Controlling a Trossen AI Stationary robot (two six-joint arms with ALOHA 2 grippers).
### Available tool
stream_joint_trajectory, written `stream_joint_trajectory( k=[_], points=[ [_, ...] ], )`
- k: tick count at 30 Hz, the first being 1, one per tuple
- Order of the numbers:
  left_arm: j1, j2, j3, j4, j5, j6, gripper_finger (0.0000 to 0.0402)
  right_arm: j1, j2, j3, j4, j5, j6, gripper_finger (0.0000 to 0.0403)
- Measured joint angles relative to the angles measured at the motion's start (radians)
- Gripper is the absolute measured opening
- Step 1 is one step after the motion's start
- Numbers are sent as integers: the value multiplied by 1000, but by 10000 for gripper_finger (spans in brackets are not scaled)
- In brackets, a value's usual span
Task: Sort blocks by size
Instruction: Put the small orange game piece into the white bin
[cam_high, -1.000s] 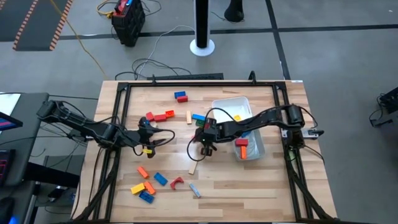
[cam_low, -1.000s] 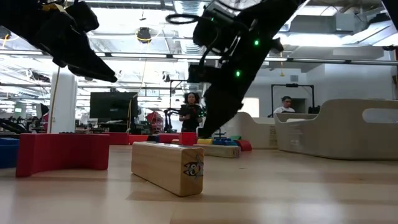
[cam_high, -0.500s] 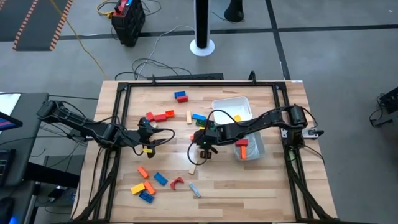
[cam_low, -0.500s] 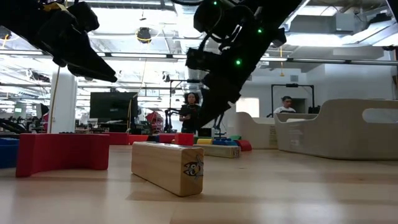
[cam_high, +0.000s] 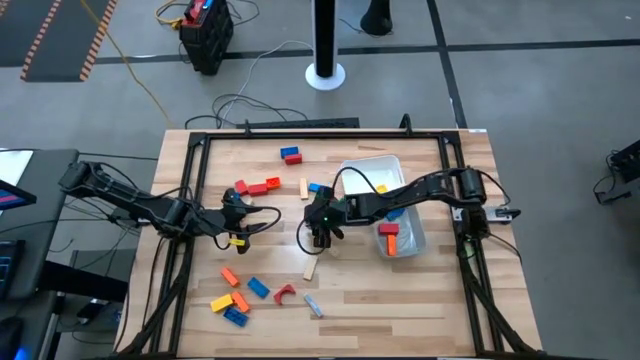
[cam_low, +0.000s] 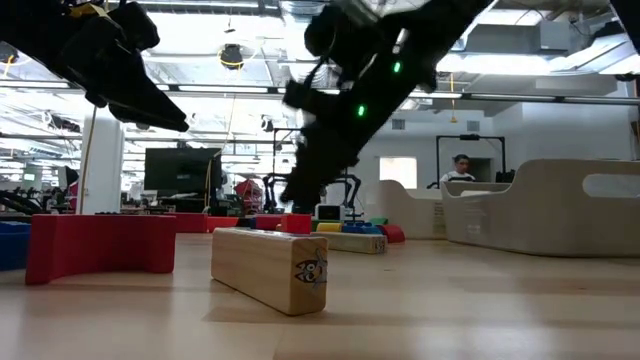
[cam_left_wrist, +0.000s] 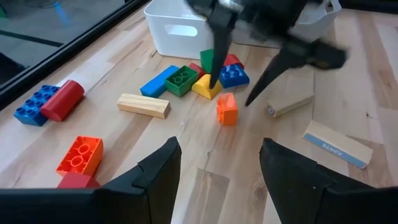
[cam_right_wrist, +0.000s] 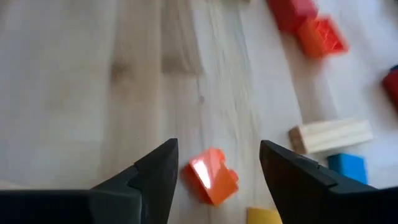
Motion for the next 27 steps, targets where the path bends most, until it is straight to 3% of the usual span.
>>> stream_joint_trajectory(
  k=[11, 22, 27],
  points=[
    [0, 0, 0, -34, 0, -12, 208, -26, 42, 0, -17, -6, -15, 244],
    [0, 0, 0, -19, -1, -19, 208, -34, 43, 0, -21, -36, -10, 116],
    [0, 0, 0, -20, -1, -11, 208, -34, 43, 1, -23, -38, 2, 108]
  ],
)
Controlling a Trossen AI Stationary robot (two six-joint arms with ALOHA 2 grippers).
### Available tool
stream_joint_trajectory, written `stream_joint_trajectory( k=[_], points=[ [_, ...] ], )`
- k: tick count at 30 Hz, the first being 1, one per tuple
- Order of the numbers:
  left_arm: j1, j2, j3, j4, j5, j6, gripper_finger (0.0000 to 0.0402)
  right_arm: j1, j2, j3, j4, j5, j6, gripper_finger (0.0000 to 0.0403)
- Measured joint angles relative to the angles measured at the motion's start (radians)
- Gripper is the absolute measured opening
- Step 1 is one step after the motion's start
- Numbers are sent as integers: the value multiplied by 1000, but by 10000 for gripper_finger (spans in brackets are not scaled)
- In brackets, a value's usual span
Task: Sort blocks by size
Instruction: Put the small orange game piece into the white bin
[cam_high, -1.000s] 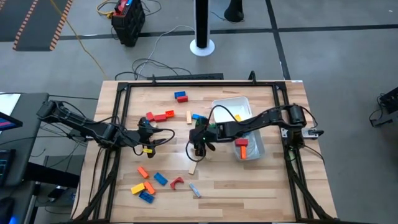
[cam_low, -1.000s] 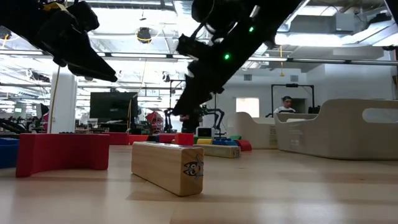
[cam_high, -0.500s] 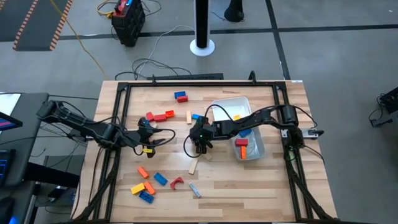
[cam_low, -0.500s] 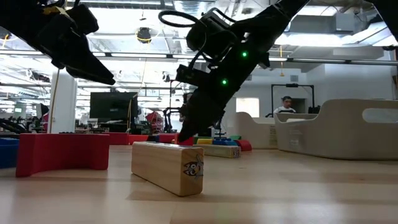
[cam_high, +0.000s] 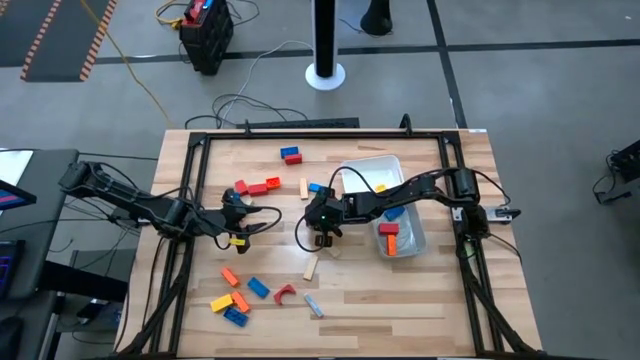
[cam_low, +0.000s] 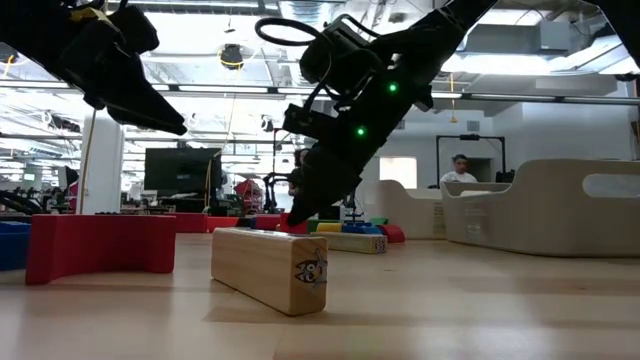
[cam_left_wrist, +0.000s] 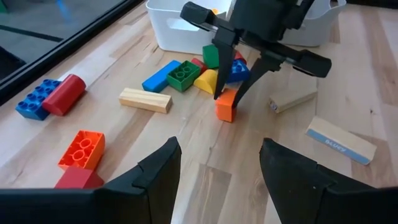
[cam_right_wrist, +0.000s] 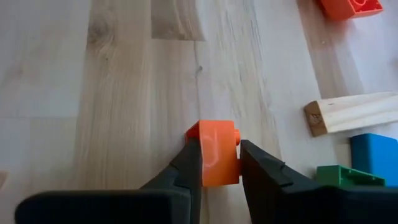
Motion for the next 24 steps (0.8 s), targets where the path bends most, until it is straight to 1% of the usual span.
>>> stream_joint_trajectory(
  k=[6, 8, 11, 13, 15, 18, 20, 22, 24],
  points=[
    [0, 0, 0, -2, 0, 14, 208, 5, -31, -2, -37, 8, 9, 133],
    [0, 0, 0, -7, 0, 14, 208, 9, -64, -2, -62, 30, 13, 130],
    [0, 0, 0, -8, 0, 8, 208, 20, -127, -1, -150, 97, 36, 119],
    [0, 0, 0, -8, 0, -6, 208, 28, -175, -2, -232, 156, 66, 115],
    [0, 0, 0, -8, 0, -18, 208, 42, -229, -2, -297, 236, 105, 116],
    [0, 0, 0, -7, 0, -40, 208, 60, -293, -1, -399, 407, 185, 126],
    [0, 0, 0, -8, 4, -58, 208, 63, -326, -24, -434, 502, 248, 132],
    [0, 0, 0, -8, 18, -69, 208, 58, -351, -64, -453, 561, 297, 137],
    [0, 0, 0, -8, 28, -82, 208, 44, -369, -110, -455, 591, 347, 142]
  ],
)
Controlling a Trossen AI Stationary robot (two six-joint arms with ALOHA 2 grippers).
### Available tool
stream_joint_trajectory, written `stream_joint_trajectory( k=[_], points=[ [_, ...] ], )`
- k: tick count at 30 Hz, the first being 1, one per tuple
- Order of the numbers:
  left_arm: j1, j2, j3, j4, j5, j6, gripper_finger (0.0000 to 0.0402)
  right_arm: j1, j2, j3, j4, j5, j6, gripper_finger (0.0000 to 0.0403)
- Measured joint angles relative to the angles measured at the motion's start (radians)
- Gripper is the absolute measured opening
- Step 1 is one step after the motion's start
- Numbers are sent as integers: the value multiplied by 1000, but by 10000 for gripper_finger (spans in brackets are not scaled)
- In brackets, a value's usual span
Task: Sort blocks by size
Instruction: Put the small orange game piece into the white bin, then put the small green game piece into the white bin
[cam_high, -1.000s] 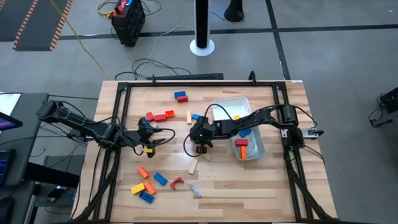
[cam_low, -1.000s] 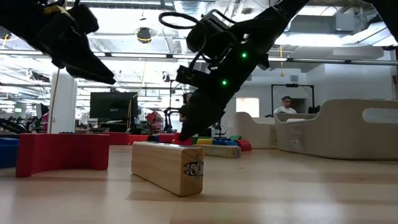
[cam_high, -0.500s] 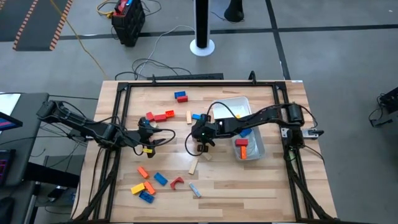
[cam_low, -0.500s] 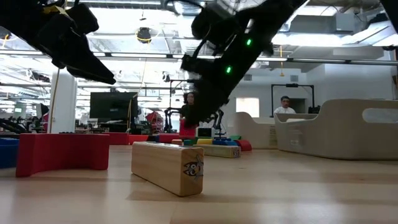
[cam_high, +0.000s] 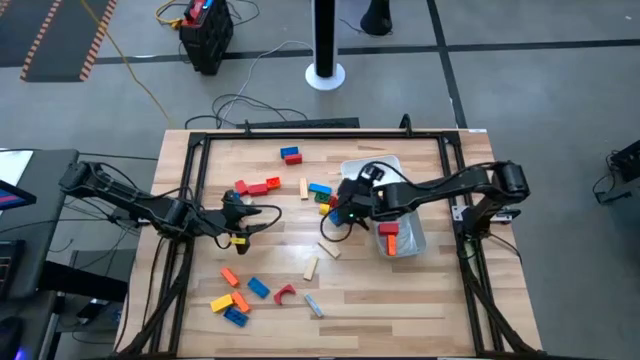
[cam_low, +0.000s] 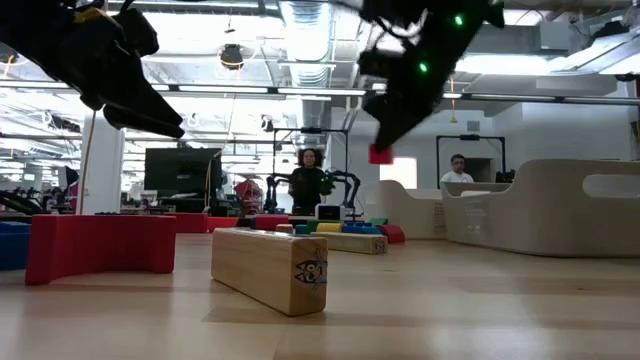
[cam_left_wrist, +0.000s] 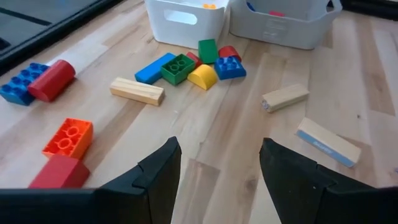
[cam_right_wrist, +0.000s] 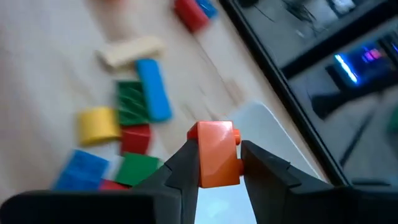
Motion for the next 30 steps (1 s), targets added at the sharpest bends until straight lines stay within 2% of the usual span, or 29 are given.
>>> stream_joint_trajectory(
  k=[5, 13, 19, 23, 26, 30],
  points=[
    [0, 0, 0, 1, 3, -27, 208, -51, -11, -78, 1, -4, 80, 154],
    [16, 0, 0, 12, -56, -32, 208, -49, -13, -85, 1, -25, 82, 200],
    [42, 0, 0, 31, -58, 24, 208, 44, -38, -49, 76, -232, 155, 226],
    [55, 0, -1, 52, -56, 134, 208, 114, 10, -47, 130, -272, 162, 228],
    [70, 0, -1, 113, -55, 199, 208, 108, 62, 3, 90, -356, 227, 228],
    [79, 0, 11, 150, -35, 248, 208, 96, 147, 94, 53, -374, 254, 228]
  ],
)
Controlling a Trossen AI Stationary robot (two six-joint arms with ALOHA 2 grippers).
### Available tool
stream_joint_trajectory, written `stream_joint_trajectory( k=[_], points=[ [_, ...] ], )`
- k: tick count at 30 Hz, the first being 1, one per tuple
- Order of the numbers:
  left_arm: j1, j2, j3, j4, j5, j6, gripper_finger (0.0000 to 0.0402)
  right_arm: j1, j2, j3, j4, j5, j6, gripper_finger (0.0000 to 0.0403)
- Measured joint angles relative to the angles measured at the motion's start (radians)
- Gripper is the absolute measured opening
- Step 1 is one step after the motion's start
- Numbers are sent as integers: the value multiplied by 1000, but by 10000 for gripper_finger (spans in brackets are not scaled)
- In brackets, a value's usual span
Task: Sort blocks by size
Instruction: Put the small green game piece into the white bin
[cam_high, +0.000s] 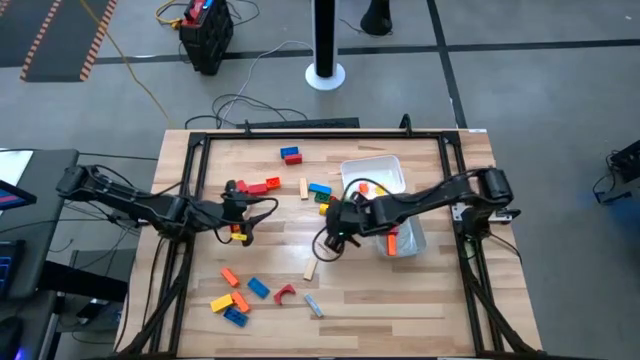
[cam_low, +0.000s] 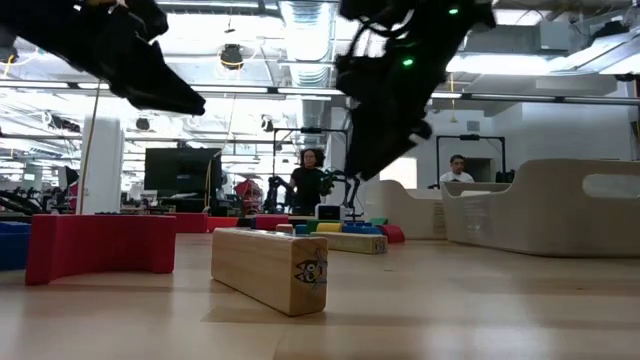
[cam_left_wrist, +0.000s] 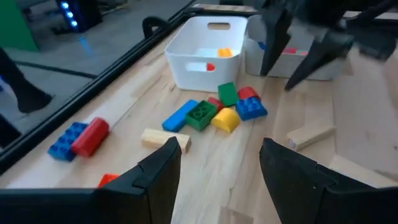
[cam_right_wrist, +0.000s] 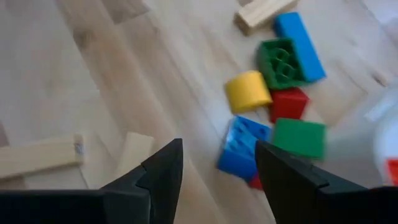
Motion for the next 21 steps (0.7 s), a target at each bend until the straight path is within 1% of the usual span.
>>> stream_joint_trajectory(
  k=[4, 6, 9, 12, 16, 21],
  points=[
    [0, 0, 21, 1, 21, 25, 208, -24, 88, 118, -65, -11, -38, 229],
    [0, 0, 30, 2, 23, 42, 208, -46, 126, 185, -137, -12, -41, 229],
    [0, -1, 40, 2, 24, 73, 208, -75, 173, 250, -230, -11, -27, 229],
    [0, -1, 44, 3, 25, 106, 208, -97, 207, 295, -261, -13, -27, 229],
    [6, -1, 46, 3, 25, 136, 208, -123, 240, 333, -269, -53, -71, 229],
    [6, 0, 45, 1, 25, 123, 208, -154, 237, 356, -245, -55, -147, 229]
  ],
)
